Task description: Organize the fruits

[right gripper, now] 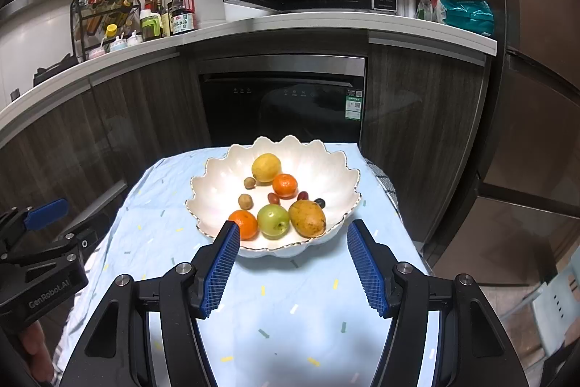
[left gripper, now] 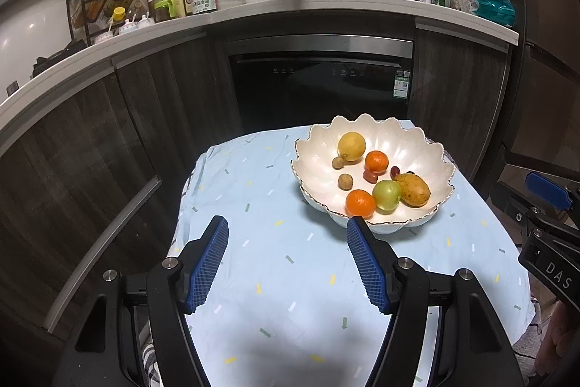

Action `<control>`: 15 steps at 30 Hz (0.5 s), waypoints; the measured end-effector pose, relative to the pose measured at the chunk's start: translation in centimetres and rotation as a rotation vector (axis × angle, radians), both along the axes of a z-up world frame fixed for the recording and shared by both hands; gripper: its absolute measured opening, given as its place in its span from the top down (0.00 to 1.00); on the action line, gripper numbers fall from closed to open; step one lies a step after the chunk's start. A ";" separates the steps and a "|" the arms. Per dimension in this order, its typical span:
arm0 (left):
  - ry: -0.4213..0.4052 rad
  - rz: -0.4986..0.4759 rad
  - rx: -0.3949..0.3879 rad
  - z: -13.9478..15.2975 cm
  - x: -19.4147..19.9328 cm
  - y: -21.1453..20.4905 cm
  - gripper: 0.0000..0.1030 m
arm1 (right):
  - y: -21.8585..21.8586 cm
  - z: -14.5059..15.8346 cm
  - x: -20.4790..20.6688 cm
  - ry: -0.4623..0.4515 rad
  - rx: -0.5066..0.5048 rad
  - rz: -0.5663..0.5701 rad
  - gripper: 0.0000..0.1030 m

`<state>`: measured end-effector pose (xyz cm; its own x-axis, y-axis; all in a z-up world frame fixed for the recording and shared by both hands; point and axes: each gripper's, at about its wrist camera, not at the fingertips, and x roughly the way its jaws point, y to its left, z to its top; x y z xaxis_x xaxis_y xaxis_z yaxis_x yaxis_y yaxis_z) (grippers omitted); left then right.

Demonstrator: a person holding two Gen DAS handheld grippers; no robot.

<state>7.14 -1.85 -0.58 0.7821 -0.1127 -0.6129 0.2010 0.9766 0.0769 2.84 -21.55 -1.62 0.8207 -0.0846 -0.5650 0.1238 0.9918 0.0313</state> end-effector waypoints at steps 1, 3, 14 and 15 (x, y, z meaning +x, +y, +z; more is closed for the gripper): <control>0.000 0.002 0.000 0.0 0.0 0.0 0.35 | 0.0 0.1 0.0 -0.001 0.000 0.000 0.39; 0.001 0.003 -0.001 -0.1 0.1 0.1 0.35 | 0.0 0.0 0.0 0.000 -0.001 0.001 0.39; 0.003 0.002 -0.002 -0.1 0.1 0.2 0.35 | -0.1 0.0 0.1 0.003 0.001 0.001 0.39; 0.004 0.003 -0.002 -0.1 0.1 0.2 0.35 | -0.1 -0.1 0.1 0.002 0.001 0.001 0.39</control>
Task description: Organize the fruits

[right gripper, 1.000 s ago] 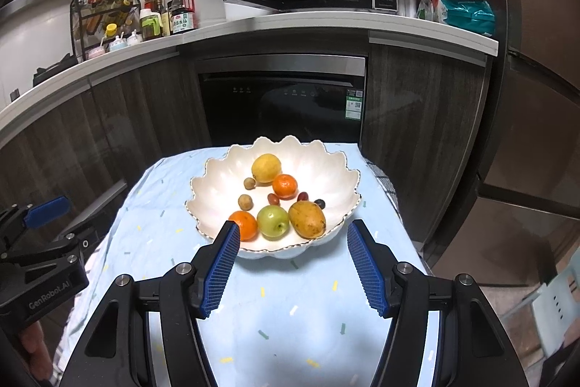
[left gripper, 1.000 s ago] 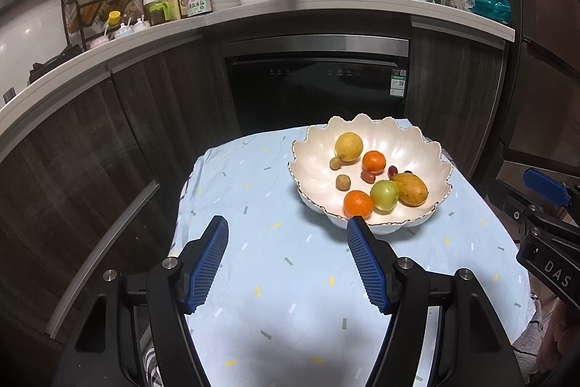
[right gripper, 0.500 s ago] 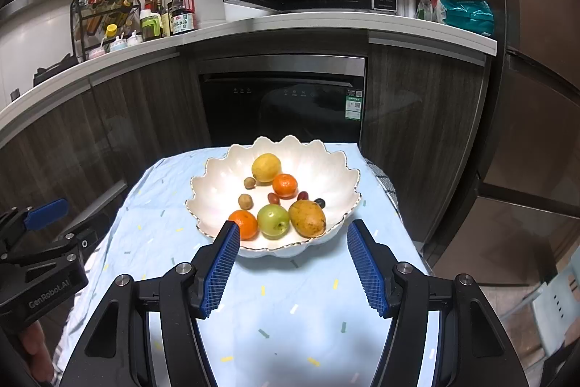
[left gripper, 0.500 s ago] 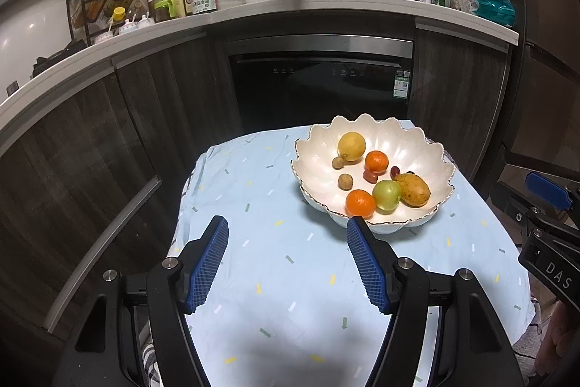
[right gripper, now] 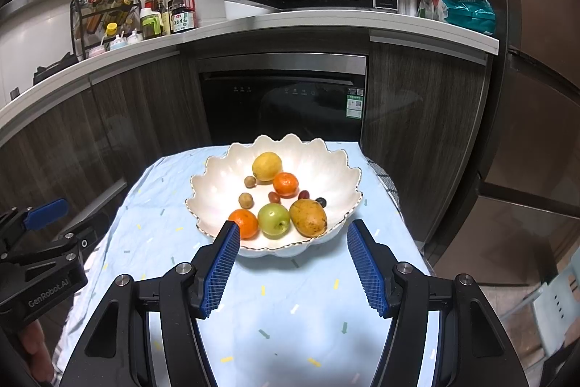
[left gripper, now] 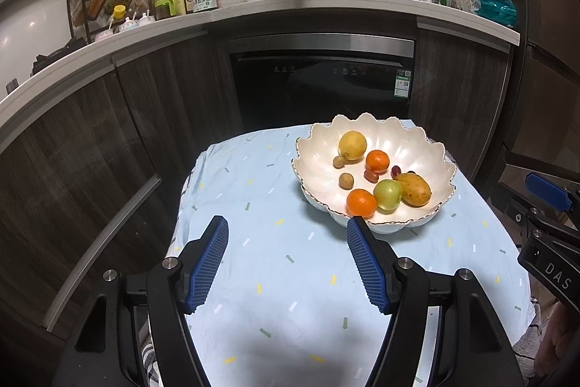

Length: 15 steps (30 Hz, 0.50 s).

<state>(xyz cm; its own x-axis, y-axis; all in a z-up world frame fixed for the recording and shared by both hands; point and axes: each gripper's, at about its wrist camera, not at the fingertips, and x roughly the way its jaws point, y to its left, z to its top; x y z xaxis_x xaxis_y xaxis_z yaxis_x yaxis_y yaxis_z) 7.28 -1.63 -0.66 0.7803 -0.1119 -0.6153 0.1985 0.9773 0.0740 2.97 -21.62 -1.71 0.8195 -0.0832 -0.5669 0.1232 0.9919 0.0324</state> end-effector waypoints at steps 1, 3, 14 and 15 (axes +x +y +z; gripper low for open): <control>0.001 0.000 -0.001 0.0 0.0 0.0 0.35 | 0.0 0.0 0.0 -0.001 -0.002 0.000 0.39; -0.002 0.001 0.001 0.0 0.0 0.0 0.35 | 0.0 0.0 0.0 -0.001 -0.001 0.000 0.39; -0.004 0.005 0.003 0.0 0.0 0.0 0.35 | 0.0 0.0 0.1 -0.001 -0.003 0.001 0.39; -0.004 0.007 0.003 0.0 0.0 0.0 0.35 | 0.0 0.0 0.1 -0.001 -0.002 0.001 0.39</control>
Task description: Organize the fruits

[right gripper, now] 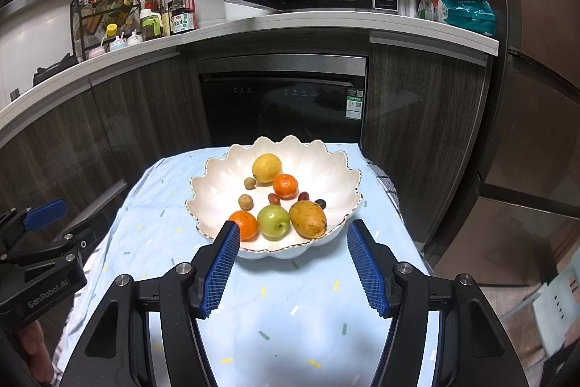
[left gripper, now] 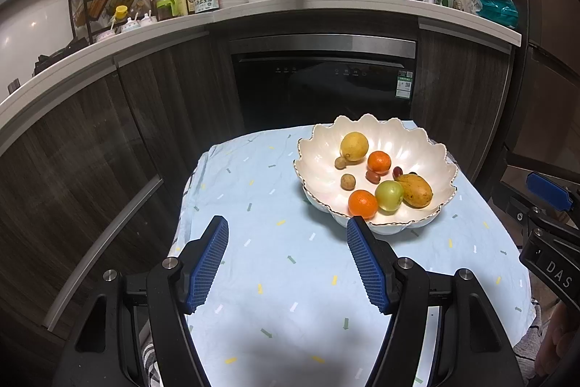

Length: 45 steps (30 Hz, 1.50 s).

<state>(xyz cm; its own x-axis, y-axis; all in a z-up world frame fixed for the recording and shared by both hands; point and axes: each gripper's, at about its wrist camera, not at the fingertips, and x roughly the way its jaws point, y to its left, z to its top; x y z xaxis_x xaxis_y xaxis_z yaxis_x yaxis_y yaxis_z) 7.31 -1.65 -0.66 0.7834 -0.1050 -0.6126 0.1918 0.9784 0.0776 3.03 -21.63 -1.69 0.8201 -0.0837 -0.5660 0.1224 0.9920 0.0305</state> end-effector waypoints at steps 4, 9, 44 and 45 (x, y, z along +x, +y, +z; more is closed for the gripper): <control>-0.006 0.010 0.004 0.1 0.0 0.0 0.35 | 0.0 0.0 0.0 0.000 0.001 0.000 0.39; -0.009 0.016 0.011 0.1 -0.1 -0.1 0.35 | 0.0 -0.1 0.0 -0.001 0.002 -0.002 0.39; 0.009 0.024 -0.003 0.0 -0.2 0.1 0.35 | -0.1 0.0 0.1 -0.002 0.003 -0.001 0.39; 0.010 0.023 -0.003 0.0 -0.1 0.1 0.35 | -0.1 0.0 0.2 -0.002 0.003 -0.001 0.39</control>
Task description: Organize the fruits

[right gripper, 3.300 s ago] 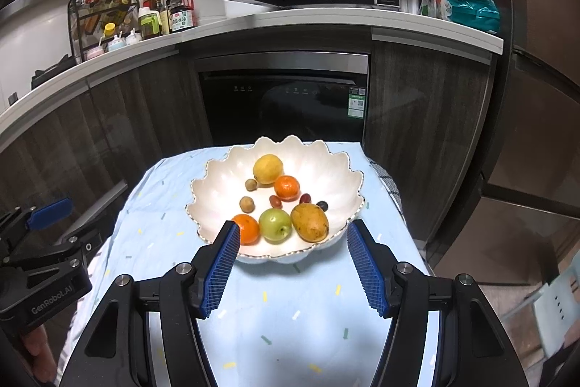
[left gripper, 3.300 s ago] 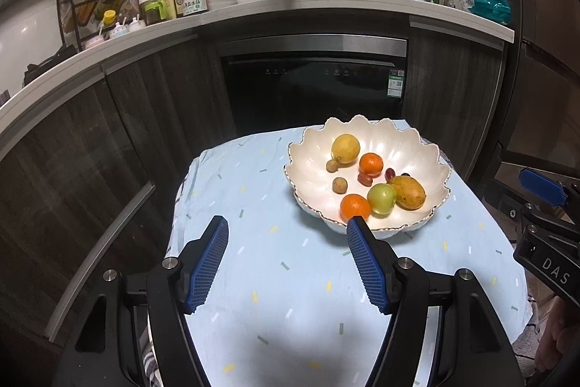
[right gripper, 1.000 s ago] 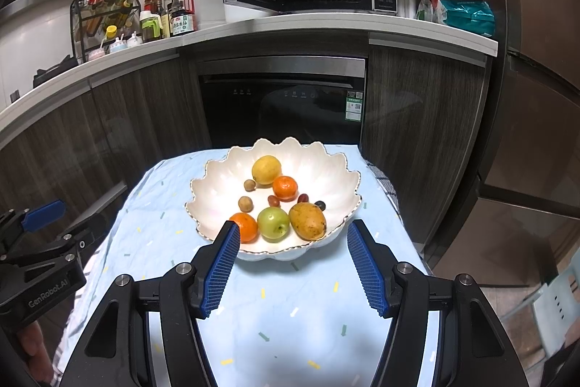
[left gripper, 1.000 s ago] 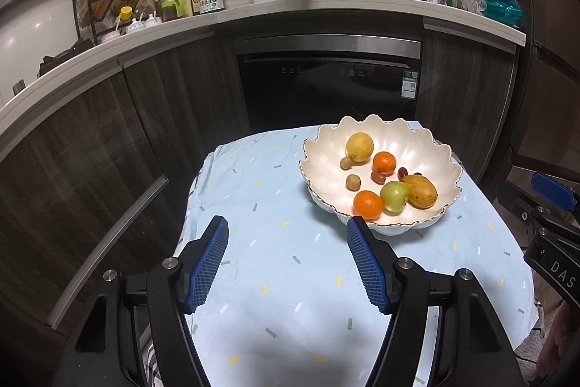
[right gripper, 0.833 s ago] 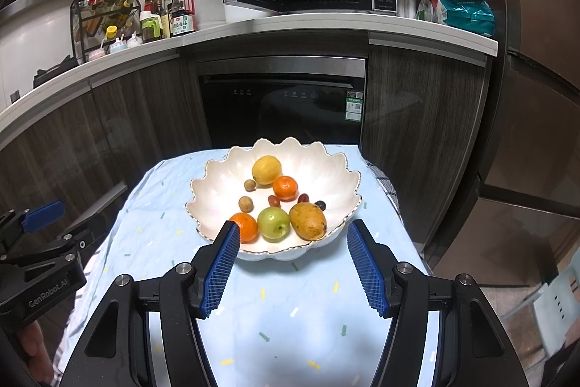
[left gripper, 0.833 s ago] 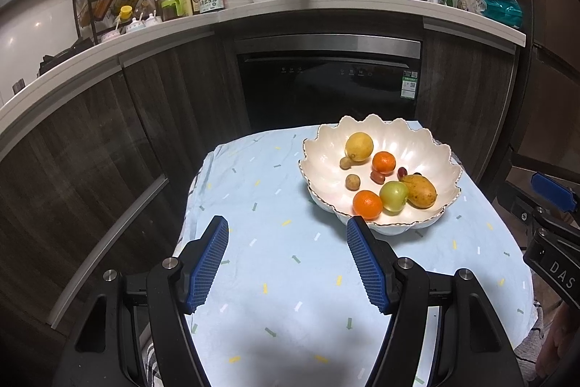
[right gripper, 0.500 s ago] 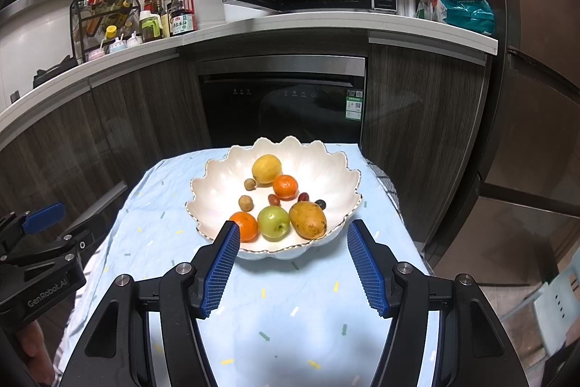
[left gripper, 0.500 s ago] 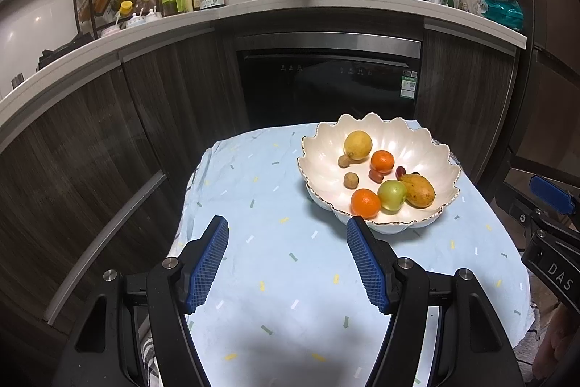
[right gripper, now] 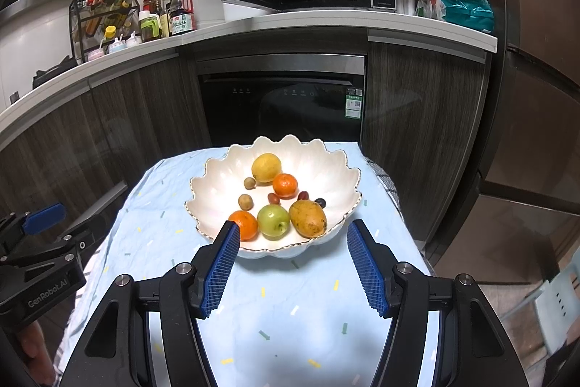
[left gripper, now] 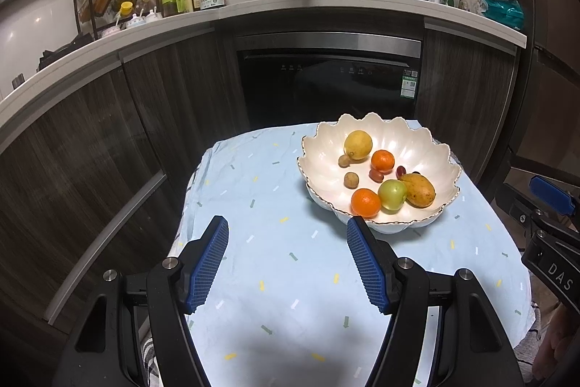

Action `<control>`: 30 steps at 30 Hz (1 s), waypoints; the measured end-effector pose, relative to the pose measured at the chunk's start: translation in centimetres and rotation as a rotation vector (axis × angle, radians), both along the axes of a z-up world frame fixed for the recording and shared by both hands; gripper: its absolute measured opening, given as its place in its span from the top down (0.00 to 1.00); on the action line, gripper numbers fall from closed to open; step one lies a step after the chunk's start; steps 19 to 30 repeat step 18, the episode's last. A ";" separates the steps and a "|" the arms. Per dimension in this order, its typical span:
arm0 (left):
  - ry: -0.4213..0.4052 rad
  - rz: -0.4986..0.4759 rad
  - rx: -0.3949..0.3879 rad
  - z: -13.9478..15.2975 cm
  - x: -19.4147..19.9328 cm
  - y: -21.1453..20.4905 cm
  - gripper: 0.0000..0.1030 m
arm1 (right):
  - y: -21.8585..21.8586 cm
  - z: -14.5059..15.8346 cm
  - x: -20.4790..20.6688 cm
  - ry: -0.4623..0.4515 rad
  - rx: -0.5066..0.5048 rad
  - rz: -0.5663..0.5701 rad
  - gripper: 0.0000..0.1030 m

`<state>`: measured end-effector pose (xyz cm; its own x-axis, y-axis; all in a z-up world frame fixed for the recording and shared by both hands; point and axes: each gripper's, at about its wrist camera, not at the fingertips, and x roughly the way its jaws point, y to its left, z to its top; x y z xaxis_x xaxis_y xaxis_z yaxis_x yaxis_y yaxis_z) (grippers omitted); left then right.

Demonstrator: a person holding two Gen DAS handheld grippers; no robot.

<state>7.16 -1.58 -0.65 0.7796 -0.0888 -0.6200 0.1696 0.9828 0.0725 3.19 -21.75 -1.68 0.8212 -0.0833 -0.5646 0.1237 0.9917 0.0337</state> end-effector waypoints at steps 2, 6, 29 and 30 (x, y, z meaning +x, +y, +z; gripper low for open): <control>0.000 0.000 0.000 0.0 0.0 0.0 0.35 | 0.0 0.0 0.0 0.000 0.001 -0.001 0.39; 0.005 -0.005 -0.003 -0.1 0.0 -0.1 0.35 | 0.0 0.0 0.0 0.001 0.002 -0.001 0.39; 0.005 -0.008 -0.005 -0.2 0.1 -0.1 0.35 | -0.1 0.0 0.1 0.002 0.004 -0.003 0.39; 0.005 -0.008 -0.005 -0.2 0.1 -0.1 0.35 | -0.1 0.0 0.1 0.002 0.004 -0.003 0.39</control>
